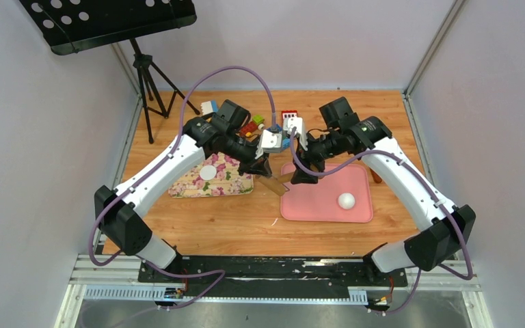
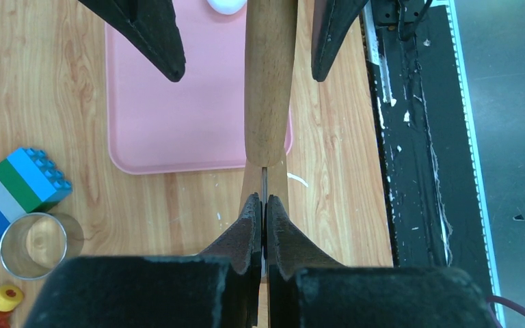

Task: Roll out the dumpling wrappers from the dough
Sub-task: Pick up the rolling pin from the center of the board.

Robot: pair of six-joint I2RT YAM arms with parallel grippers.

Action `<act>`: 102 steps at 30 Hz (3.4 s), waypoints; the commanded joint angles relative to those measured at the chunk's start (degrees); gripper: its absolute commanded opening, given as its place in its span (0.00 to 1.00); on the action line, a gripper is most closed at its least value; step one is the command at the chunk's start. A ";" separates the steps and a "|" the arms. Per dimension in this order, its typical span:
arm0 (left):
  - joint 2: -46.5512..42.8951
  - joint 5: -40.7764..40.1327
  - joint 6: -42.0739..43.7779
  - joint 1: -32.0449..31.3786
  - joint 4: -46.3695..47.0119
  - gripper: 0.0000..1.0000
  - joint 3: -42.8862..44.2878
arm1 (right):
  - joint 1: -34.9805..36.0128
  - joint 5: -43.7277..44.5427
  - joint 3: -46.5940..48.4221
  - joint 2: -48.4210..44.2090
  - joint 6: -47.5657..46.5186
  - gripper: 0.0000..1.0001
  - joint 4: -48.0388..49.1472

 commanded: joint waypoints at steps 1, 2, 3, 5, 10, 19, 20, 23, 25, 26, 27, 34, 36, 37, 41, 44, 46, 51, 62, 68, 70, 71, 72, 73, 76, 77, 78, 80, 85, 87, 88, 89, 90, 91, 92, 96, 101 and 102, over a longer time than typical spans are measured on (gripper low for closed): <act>-1.03 3.66 -0.85 -0.31 3.09 0.00 2.30 | 0.83 2.25 1.65 -0.38 -1.60 0.68 -0.51; -1.29 3.61 -1.05 -0.29 3.53 0.00 1.97 | 0.80 3.03 1.25 -0.95 -1.82 0.70 -0.37; -1.43 3.67 -1.38 -0.29 3.97 0.00 1.79 | 0.75 3.79 1.01 -1.93 -2.23 0.71 -0.01; -1.63 3.62 -1.45 -0.24 4.19 0.00 1.46 | 0.71 5.03 0.49 -3.68 -2.18 0.75 0.80; -1.80 3.68 -1.47 -0.32 4.01 0.00 1.51 | 0.55 5.20 0.08 -7.83 -2.16 0.77 1.51; -2.31 4.95 -2.15 -0.24 3.98 0.00 2.48 | 0.45 6.07 -3.25 -8.85 -2.82 0.63 1.38; -2.40 4.90 -2.24 -0.30 3.98 0.00 2.49 | 0.34 5.76 -3.70 -8.87 -2.88 0.61 1.40; -2.69 4.90 -2.29 -0.24 4.02 0.00 2.46 | 0.12 4.28 -4.46 -8.63 -2.88 0.51 1.59; -2.77 5.07 -2.30 -0.31 3.97 0.00 2.41 | 0.15 3.40 -4.80 -8.47 -2.81 0.49 1.93; -2.78 5.07 -2.31 -0.24 3.91 0.00 2.40 | 0.11 3.00 -4.93 -8.39 -2.80 0.48 2.05; -2.78 5.17 -2.31 -0.26 3.92 0.00 2.40 | 0.11 2.57 -5.03 -8.31 -2.67 0.47 2.17; -2.69 5.42 -2.48 -0.30 4.22 0.00 2.22 | 0.15 0.08 -5.27 -7.15 -1.59 0.34 3.16; -2.74 5.44 -2.49 -0.26 4.21 0.00 2.21 | 0.11 -0.44 -5.49 -6.44 -1.50 0.31 3.32; -2.77 5.50 -2.48 -0.30 4.17 0.00 2.22 | 0.11 -0.85 -5.47 -6.15 -1.48 0.30 3.37; -2.95 5.53 -2.40 -0.30 4.23 0.00 2.14 | 0.11 -1.46 -5.25 -5.25 -1.18 0.27 3.48; -3.03 5.66 -2.45 -0.24 4.19 0.00 2.06 | 0.14 -2.56 -4.96 -5.07 -1.06 0.20 3.49; -3.04 5.62 -2.40 -0.28 4.31 0.00 1.92 | 0.14 -3.69 -4.71 -5.24 -0.96 0.22 3.48; -3.38 5.41 -2.56 -0.23 4.95 0.00 1.57 | -0.09 -4.85 -4.00 -5.60 -0.43 0.33 3.47; -3.92 5.75 -3.82 0.60 6.72 0.00 0.64 | -2.26 -10.25 -4.36 -5.65 0.37 0.27 3.27; -4.02 6.14 -5.19 0.68 8.04 0.00 0.63 | -2.32 -11.41 -3.59 -4.54 1.74 0.00 3.32; -4.09 5.94 -5.76 0.69 8.37 0.00 0.56 | -2.42 -9.82 -3.25 -4.47 2.79 0.00 3.93; -4.10 5.83 -5.88 0.68 8.48 0.00 0.47 | -2.59 -8.80 -3.26 -4.54 3.59 0.00 4.51; -4.16 5.68 -5.92 0.71 8.58 0.00 0.36 | -2.81 -8.51 -3.17 -4.75 4.00 0.00 4.77; -4.23 5.37 -6.27 0.69 8.97 0.00 0.19 | -2.94 -8.29 -3.11 -4.93 4.05 0.00 4.80; -4.60 5.15 -6.95 0.94 10.02 0.00 -0.49 | -3.00 -5.43 -2.60 -5.43 4.64 0.00 5.32; -4.68 5.32 -6.94 0.99 10.28 0.00 -0.81 | -3.05 -4.38 -2.25 -5.44 4.88 0.00 5.28; -4.86 5.58 -6.74 1.10 10.44 0.00 -1.11 | -3.04 -3.27 -1.80 -5.36 5.33 0.00 5.15; -5.06 5.75 -6.63 1.12 10.63 0.00 -1.36 | -3.03 -1.71 -1.18 -5.55 5.49 0.15 4.29; -5.28 5.82 -6.75 1.41 10.64 0.00 -1.29 | -3.21 -3.89 -1.94 -7.91 4.31 0.45 4.01; -5.33 5.94 -6.79 1.47 10.72 0.00 -1.24 | -3.21 -4.25 -1.57 -7.93 3.81 0.47 3.32; -5.37 6.01 -6.90 1.54 10.77 0.00 -1.19 | -3.19 -4.20 -1.57 -7.91 3.29 0.49 2.96; -5.41 6.28 -6.98 1.67 10.82 0.00 -1.20 | -3.23 -3.65 -1.66 -7.78 3.27 0.52 2.75; -5.49 6.32 -7.11 1.81 10.89 0.00 -1.20 | -3.23 -3.28 -1.64 -7.67 2.97 0.52 2.54; -5.58 6.47 -7.12 1.98 10.99 0.00 -1.17 | -3.37 -3.20 -1.75 -7.59 2.66 0.53 2.24; -5.68 6.50 -7.14 2.21 11.08 0.00 -1.21 | -3.57 -3.16 -2.04 -7.61 2.45 0.52 2.23; -5.68 6.75 -7.11 2.58 10.92 0.00 -1.22 | -3.76 -3.90 -2.30 -7.57 1.99 0.42 1.94; -5.28 7.11 -6.89 2.62 10.58 0.00 -0.87 | -3.79 -3.95 -0.91 -6.82 1.60 0.00 1.51; -5.20 7.16 -6.80 2.63 10.38 0.00 -0.79 | -3.82 -4.02 -0.65 -6.58 1.60 0.00 1.31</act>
